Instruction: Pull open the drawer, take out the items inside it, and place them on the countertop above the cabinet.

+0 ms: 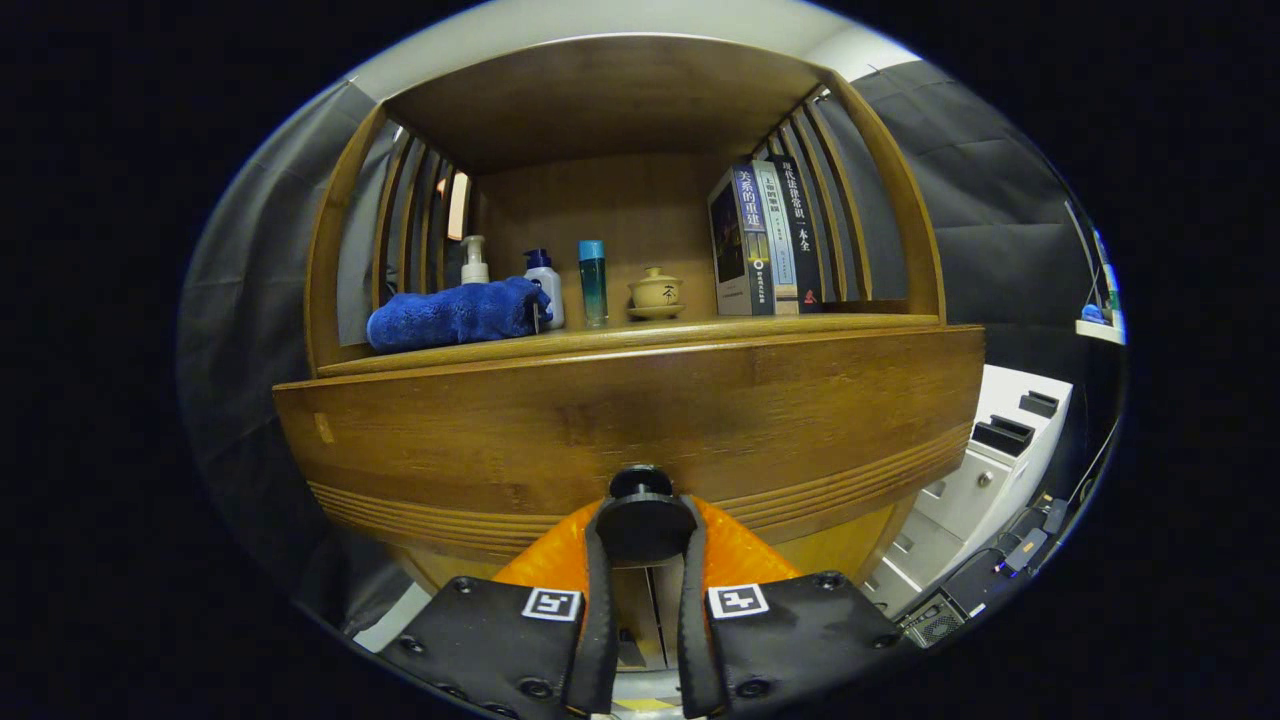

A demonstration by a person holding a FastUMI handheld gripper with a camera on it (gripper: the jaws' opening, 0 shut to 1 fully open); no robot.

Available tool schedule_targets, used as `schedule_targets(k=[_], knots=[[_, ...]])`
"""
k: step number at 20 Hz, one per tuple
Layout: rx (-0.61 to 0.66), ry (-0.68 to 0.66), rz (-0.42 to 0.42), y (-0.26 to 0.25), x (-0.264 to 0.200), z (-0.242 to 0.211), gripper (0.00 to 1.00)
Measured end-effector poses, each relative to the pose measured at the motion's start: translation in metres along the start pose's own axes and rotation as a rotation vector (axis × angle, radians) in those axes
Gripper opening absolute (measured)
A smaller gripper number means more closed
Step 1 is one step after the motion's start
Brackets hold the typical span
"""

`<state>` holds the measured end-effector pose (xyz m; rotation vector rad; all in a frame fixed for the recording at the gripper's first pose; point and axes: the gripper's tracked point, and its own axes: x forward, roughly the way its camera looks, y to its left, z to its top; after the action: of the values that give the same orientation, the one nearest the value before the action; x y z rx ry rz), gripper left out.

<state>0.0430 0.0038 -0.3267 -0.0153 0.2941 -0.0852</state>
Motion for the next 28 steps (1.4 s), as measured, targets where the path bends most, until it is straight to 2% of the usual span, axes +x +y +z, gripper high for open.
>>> schedule_targets(k=[28], knots=[[0.002, 0.037, -0.015, 0.002, -0.105, -0.020, 0.32]])
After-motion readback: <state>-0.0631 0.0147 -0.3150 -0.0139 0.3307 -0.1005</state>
